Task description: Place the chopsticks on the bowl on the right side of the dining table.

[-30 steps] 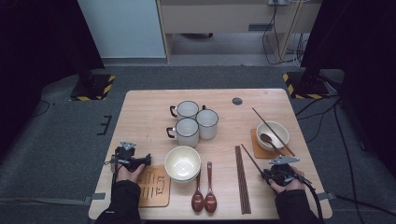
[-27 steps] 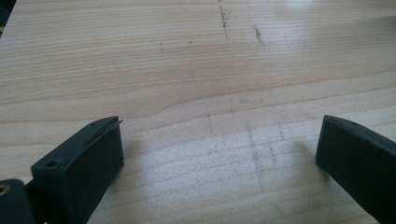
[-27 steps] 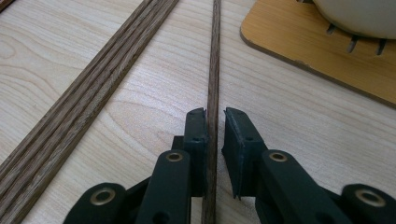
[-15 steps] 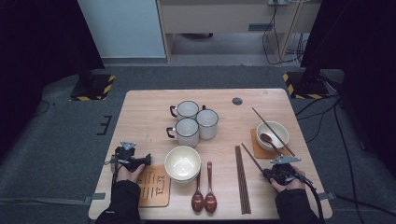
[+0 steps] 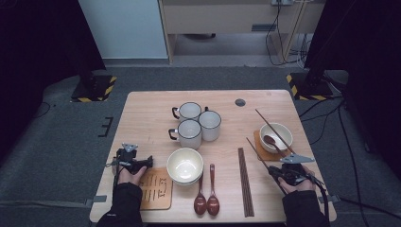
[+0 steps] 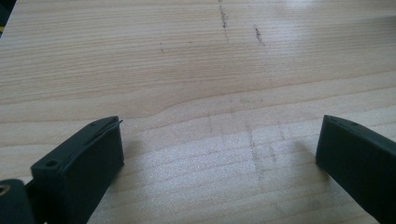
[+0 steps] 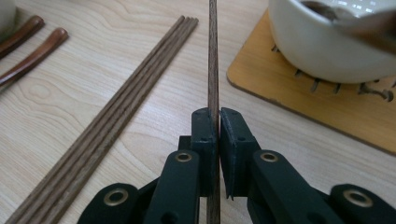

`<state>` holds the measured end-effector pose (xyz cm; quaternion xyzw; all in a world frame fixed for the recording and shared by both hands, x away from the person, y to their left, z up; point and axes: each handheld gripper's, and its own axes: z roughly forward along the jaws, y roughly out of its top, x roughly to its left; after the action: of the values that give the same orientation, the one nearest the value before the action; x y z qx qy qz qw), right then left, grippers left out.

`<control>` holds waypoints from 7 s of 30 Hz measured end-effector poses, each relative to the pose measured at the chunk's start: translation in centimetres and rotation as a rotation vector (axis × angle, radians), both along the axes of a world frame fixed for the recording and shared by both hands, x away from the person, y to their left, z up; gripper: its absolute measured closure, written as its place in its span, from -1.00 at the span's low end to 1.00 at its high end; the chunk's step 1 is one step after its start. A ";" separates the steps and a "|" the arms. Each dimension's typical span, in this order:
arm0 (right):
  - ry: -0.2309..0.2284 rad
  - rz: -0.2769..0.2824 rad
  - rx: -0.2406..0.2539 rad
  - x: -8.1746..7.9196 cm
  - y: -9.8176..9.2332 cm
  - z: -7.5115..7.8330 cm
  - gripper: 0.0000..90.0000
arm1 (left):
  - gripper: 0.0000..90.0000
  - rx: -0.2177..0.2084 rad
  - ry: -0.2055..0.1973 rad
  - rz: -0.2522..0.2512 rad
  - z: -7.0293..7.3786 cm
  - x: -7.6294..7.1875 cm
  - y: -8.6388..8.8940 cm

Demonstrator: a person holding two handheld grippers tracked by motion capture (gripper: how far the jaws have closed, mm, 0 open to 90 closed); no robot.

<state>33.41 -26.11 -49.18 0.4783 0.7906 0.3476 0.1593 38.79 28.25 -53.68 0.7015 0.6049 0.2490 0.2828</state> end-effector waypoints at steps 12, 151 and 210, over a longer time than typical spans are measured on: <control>-0.040 -0.009 0.049 -0.1 -0.5 1.7 0.89 | -1.00 0.000 0.000 0.000 0.0 0.0 0.0; -0.175 -0.027 0.122 9.5 -7.9 10.3 0.89 | -1.00 -0.001 -0.002 0.002 0.0 0.0 0.0; -0.020 -0.018 0.043 11.8 -7.3 3.8 0.89 | -1.00 -0.002 -0.002 0.002 0.0 0.0 0.0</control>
<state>45.21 -33.41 -45.40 0.4854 0.7769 0.3676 0.1601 38.80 28.23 -53.70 0.7004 0.6055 0.2496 0.2837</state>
